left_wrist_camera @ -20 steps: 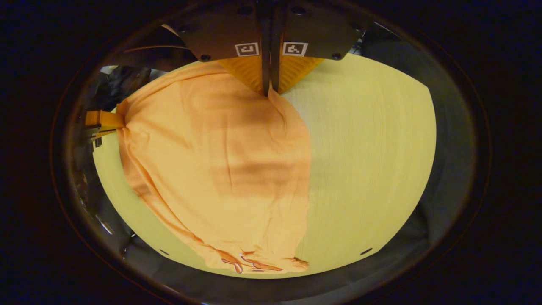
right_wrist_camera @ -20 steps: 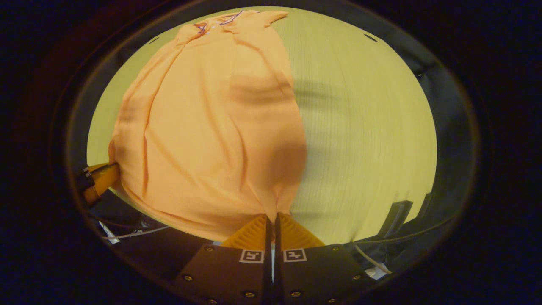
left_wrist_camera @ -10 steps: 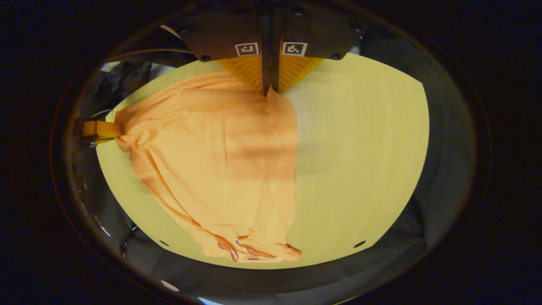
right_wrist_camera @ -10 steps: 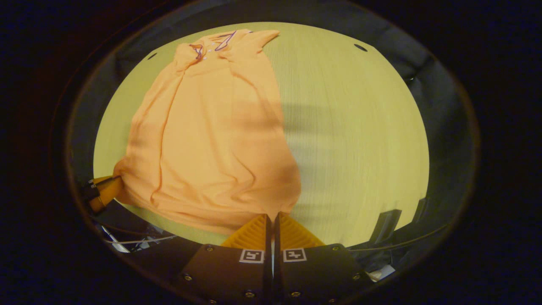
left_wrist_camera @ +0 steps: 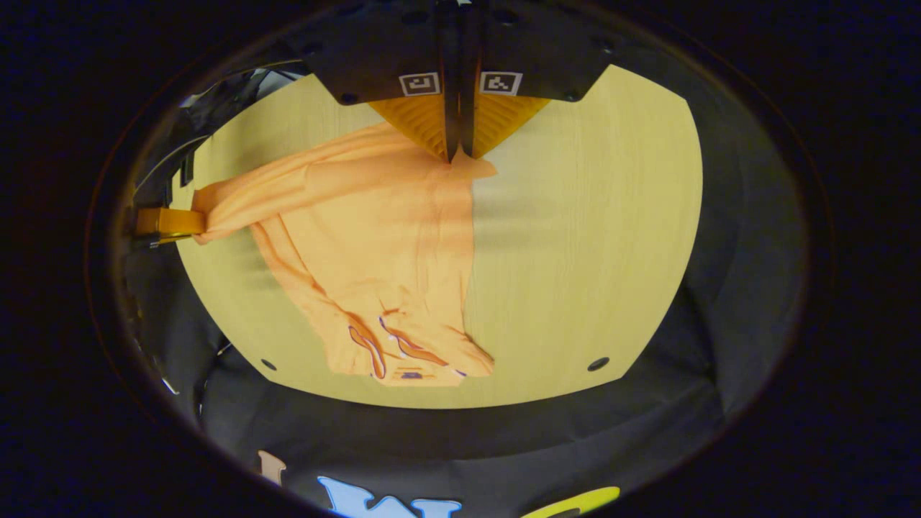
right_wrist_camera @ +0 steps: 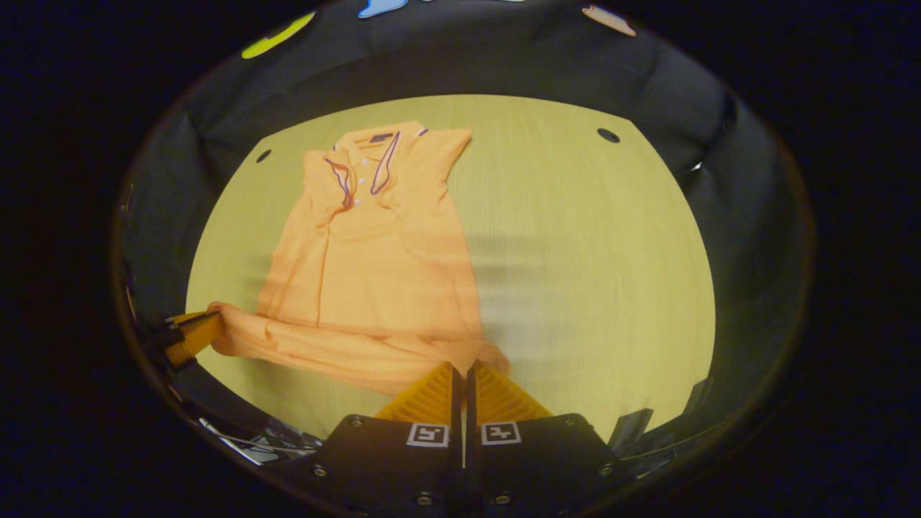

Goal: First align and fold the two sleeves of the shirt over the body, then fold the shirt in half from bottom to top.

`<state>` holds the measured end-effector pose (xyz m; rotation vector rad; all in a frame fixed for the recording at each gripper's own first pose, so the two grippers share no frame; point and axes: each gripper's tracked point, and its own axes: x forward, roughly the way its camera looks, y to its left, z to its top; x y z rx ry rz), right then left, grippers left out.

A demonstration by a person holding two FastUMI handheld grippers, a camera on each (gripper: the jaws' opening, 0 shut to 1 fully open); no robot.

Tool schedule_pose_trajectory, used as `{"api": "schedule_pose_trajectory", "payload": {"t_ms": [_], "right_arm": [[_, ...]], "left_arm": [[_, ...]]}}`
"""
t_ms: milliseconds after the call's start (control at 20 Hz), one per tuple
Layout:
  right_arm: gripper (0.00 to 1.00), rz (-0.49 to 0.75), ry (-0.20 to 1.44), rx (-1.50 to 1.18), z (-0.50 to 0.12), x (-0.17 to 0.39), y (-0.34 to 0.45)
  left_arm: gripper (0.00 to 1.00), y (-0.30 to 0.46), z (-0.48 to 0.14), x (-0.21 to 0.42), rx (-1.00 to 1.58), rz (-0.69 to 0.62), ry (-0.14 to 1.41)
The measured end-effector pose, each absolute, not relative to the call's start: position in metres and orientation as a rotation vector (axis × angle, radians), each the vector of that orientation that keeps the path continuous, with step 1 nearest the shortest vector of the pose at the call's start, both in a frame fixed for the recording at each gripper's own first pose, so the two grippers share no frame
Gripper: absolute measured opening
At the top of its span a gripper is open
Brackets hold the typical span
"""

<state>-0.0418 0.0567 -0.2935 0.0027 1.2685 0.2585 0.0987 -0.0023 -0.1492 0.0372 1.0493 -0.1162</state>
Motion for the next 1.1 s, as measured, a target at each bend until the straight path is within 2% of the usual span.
{"api": "schedule_pose_trajectory", "payload": {"t_ms": [50,400,850,1100], "right_arm": [[0.02,0.261,1.254,0.004,-0.289,-0.029,0.058],[0.02,0.262,1.132,0.023,-0.263,0.098,0.079],[0.02,0.247,0.975,0.081,-0.279,0.231,0.106],[0.02,0.247,0.886,0.095,-0.311,0.291,0.12]], "left_arm": [[0.06,-0.001,-0.099,0.123,0.026,-0.115,1.035],[0.06,0.005,-0.055,0.249,0.005,-0.111,0.918],[0.06,0.006,-0.053,0.412,0.008,-0.117,0.783],[0.05,0.006,-0.078,0.479,0.041,-0.113,0.704]]}}
